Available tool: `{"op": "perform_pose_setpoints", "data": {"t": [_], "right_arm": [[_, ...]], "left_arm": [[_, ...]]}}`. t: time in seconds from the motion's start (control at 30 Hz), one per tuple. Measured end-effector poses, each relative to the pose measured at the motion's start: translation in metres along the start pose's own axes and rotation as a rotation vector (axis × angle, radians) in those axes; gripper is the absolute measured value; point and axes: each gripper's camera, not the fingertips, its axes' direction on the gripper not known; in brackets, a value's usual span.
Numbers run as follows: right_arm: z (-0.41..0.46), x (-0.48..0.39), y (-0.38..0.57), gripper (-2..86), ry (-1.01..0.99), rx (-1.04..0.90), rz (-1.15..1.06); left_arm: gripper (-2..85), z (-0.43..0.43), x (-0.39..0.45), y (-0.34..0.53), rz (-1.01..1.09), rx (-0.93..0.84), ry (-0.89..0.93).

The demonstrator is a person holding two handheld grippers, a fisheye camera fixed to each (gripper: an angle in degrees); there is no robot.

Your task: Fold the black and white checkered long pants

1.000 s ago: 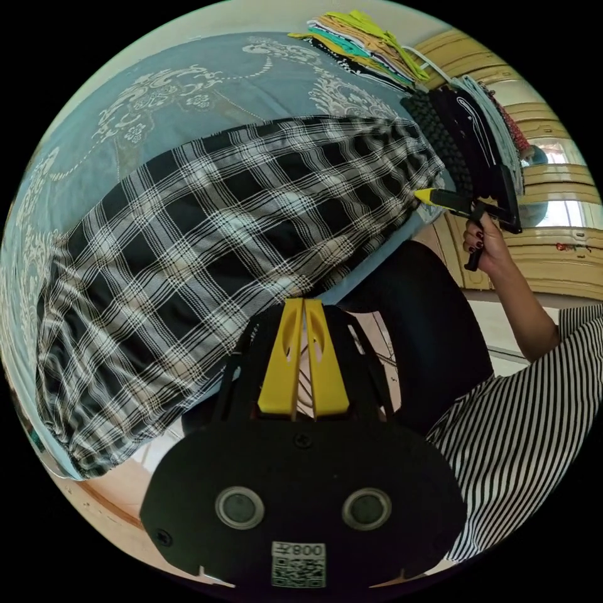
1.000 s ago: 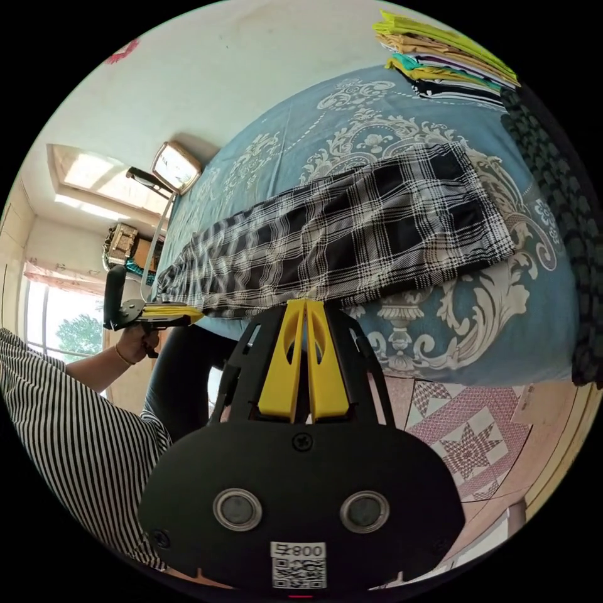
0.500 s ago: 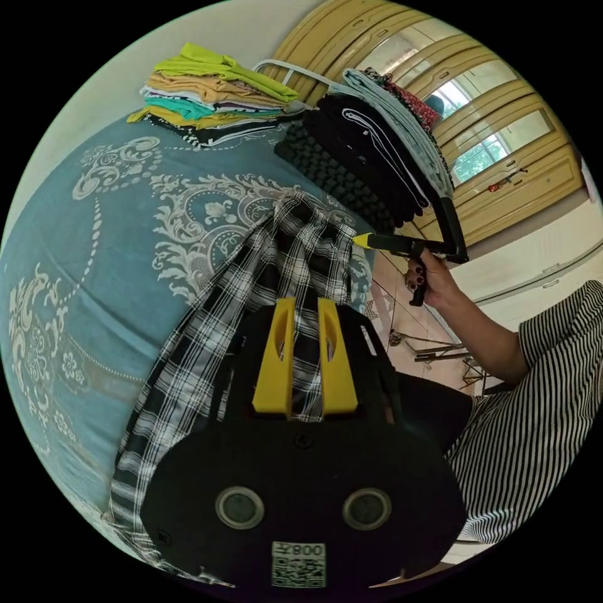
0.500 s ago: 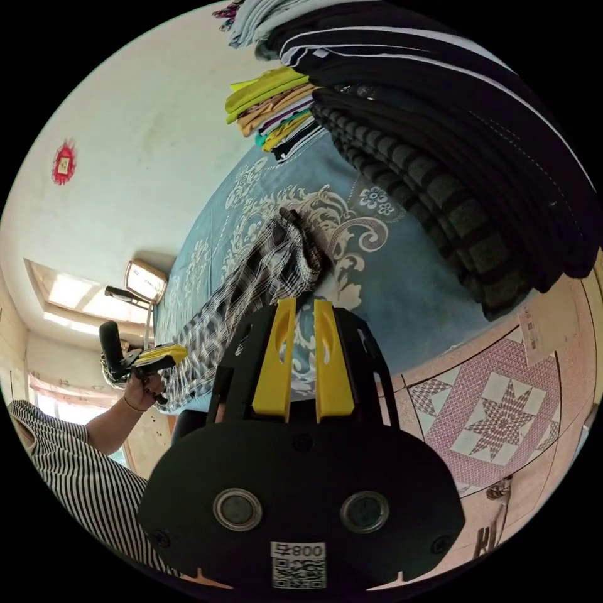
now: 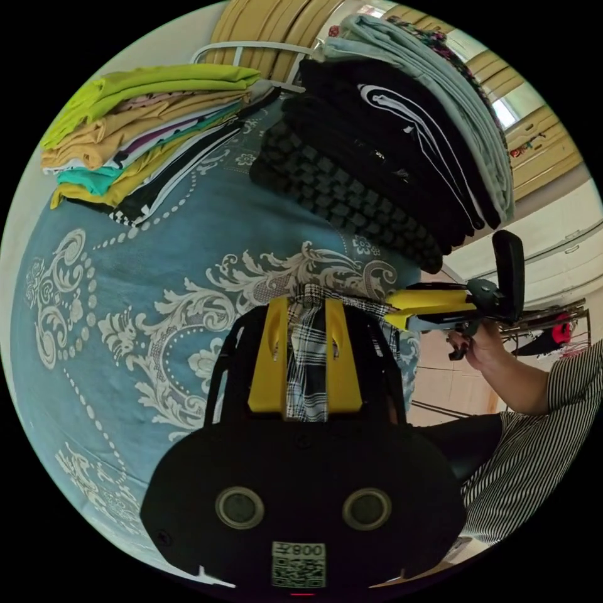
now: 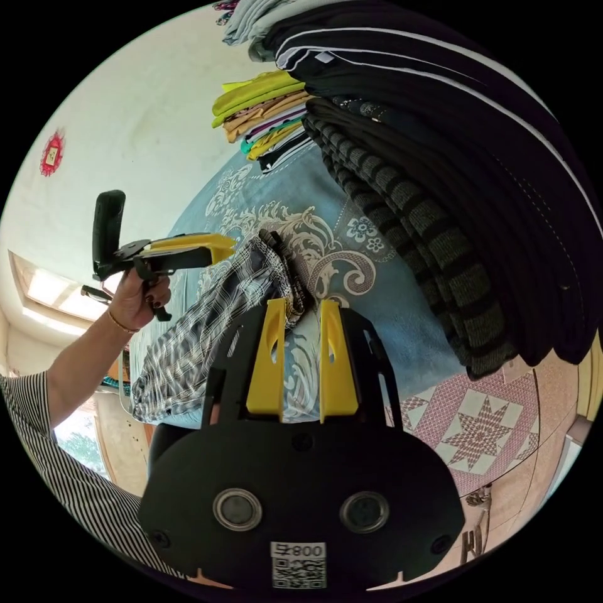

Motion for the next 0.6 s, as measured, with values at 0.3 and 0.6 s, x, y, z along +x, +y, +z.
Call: {"op": "perform_pose_setpoints", "data": {"t": [0.3,0.6], "right_arm": [[0.0,-0.012,0.007,6.4,-0.01,0.003,-0.03],[-0.008,-0.023,0.02,3.6,-0.176,0.02,0.02]], "left_arm": [[5.1,0.009,-0.022,-0.02,-0.032,-0.051,0.098],[3.3,-0.027,-0.024,0.003,-0.018,0.023,0.097]]}}
